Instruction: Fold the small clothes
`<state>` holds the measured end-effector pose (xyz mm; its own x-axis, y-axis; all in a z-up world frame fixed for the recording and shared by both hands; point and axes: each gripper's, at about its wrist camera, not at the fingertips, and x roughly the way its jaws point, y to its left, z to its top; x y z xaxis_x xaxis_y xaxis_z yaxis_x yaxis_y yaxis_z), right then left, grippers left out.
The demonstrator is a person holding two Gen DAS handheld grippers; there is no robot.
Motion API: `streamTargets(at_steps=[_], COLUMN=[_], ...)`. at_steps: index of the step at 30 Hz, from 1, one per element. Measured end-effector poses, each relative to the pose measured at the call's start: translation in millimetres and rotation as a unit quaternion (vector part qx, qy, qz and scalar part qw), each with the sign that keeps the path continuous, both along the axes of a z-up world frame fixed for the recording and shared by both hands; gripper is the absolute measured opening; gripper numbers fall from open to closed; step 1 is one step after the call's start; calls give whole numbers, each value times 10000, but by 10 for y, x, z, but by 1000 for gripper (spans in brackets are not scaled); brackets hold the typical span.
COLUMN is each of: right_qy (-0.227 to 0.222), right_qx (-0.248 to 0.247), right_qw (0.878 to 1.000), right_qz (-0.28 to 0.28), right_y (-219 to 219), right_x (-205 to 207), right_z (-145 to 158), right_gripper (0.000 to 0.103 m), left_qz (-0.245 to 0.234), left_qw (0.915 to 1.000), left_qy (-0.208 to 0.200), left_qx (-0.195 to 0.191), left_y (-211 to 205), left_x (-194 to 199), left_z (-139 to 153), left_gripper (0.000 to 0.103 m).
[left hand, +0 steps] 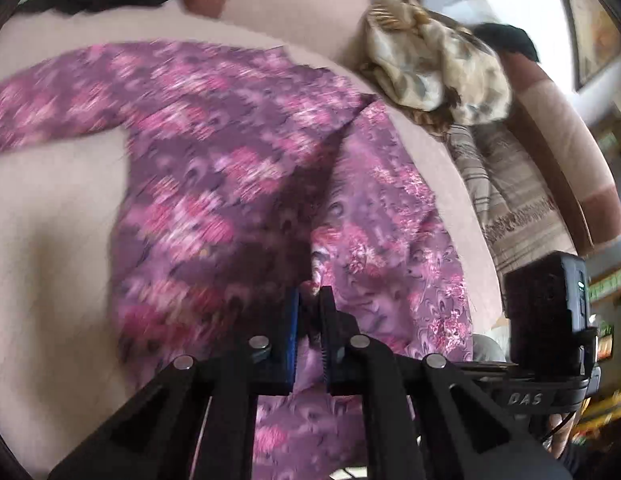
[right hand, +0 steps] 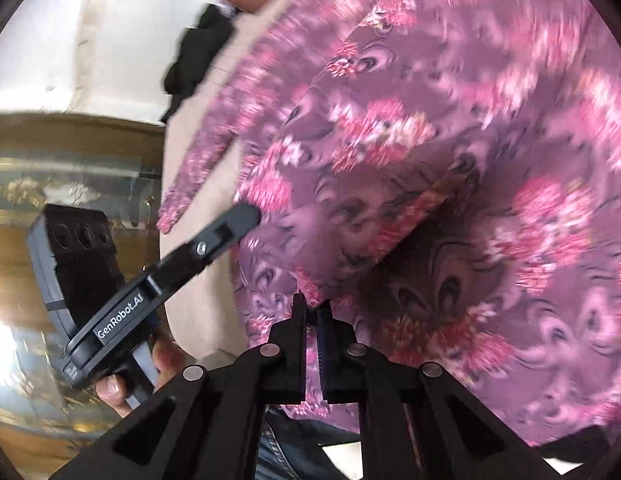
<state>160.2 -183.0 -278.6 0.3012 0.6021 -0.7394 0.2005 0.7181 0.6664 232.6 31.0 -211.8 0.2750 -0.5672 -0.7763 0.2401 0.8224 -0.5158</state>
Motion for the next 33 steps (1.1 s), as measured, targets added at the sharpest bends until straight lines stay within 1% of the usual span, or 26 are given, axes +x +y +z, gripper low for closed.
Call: streamTargets(at_steps=[1, 2, 3, 4, 5, 6, 7, 8, 9, 10, 11, 12, 14, 15, 17, 18, 19, 20, 21, 22, 23, 24, 25, 27, 29, 33], right_qy=[-65, -67, -30, 41, 132, 226, 181, 62, -108, -282, -412, -579, -771, -904, -1181, -1372, -1582, -1752, -1968, -2186, -2312, -2426, -2470, -2611, -2757, -2813], right_qx=[17, 47, 59, -30, -225, -412, -381, -298, -274, -384, -498, -623, -731, -805, -1068, -1334, -1674, -1958, -2260, -2532, -2691, -2765, -2703, -2376, -2084, -2111], right_qw=[10000, 10000, 9999, 9998, 9993, 9986, 9989, 9993, 9992, 9985, 9976, 9962, 9942, 9926, 9872, 9815, 9731, 9648, 9539, 9420, 9345, 9295, 9301, 9352, 9380, 9359], right_qz=[5, 28, 102, 188, 251, 244, 204, 219, 270, 284, 256, 198, 152, 120, 78, 22, -52, -106, -176, -261, -293, -274, -289, -294, -261, -205], right_y=[-13, -7, 4, 46, 83, 83, 56, 41, 15, -25, -65, -132, -205, -224, -167, -109, -35, 7, 63, 118, 177, 191, 228, 212, 202, 297], right_x=[-38, -47, -46, -1, 57, 55, 7, -43, -117, -207, -280, -389, -555, -669, -790, -863, -936, -1013, -1094, -1171, -1196, -1275, -1277, -1339, -1388, -1356], right_z=[24, 1, -69, -138, -192, -207, -149, -62, 61, 205, 315, 448, 621, 723, 895, 989, 1095, 1189, 1301, 1413, 1477, 1572, 1631, 1746, 1839, 1985], right_gripper=[6, 8, 9, 11, 22, 27, 29, 43, 62, 71, 80, 81, 81, 82, 83, 85, 87, 91, 97, 99, 102, 102, 103, 103, 103, 103], left_qz=[112, 240, 454, 632, 739, 798, 838, 940, 1118, 1208, 1320, 1379, 1530, 1668, 1844, 1916, 1986, 2058, 2148, 2193, 2244, 2284, 2317, 2428, 2561, 2911], left_qw=[9998, 9989, 9960, 9930, 9917, 9931, 9940, 9939, 9918, 9902, 9882, 9874, 9853, 9830, 9793, 9775, 9757, 9736, 9708, 9693, 9673, 9655, 9641, 9606, 9574, 9489], left_qy=[93, 151, 209, 261, 259, 157, 64, -100, -339, -450, -592, -621, -650, -691, -767, -800, -840, -889, -961, -1003, -1069, -1139, -1187, -1272, -1264, -1171], left_qx=[149, 386, 745, 968, 1023, 842, 703, 568, 524, 534, 511, 475, 386, 346, 342, 361, 386, 426, 472, 486, 501, 518, 516, 463, 419, 337], left_y=[21, 25, 46, 78, 115, 167, 221, 279, 349, 376, 429, 450, 511, 539, 597, 601, 599, 581, 558, 544, 531, 517, 518, 541, 604, 791], left_x=[1, 5, 17, 19, -14, -100, -148, -242, -380, -444, -575, -659, -825, -964, -1165, -1245, -1327, -1407, -1523, -1574, -1660, -1739, -1794, -1920, -1974, -1992], left_z=[-47, -105, -173, -194, -174, -68, 4, 122, 280, 364, 486, 549, 668, 745, 843, 897, 951, 1005, 1083, 1117, 1179, 1247, 1298, 1415, 1486, 1569], left_gripper=[12, 22, 26, 29, 30, 33, 45, 63, 69, 72, 72, 72, 72, 72, 72, 72, 73, 75, 76, 78, 78, 78, 78, 79, 82, 82])
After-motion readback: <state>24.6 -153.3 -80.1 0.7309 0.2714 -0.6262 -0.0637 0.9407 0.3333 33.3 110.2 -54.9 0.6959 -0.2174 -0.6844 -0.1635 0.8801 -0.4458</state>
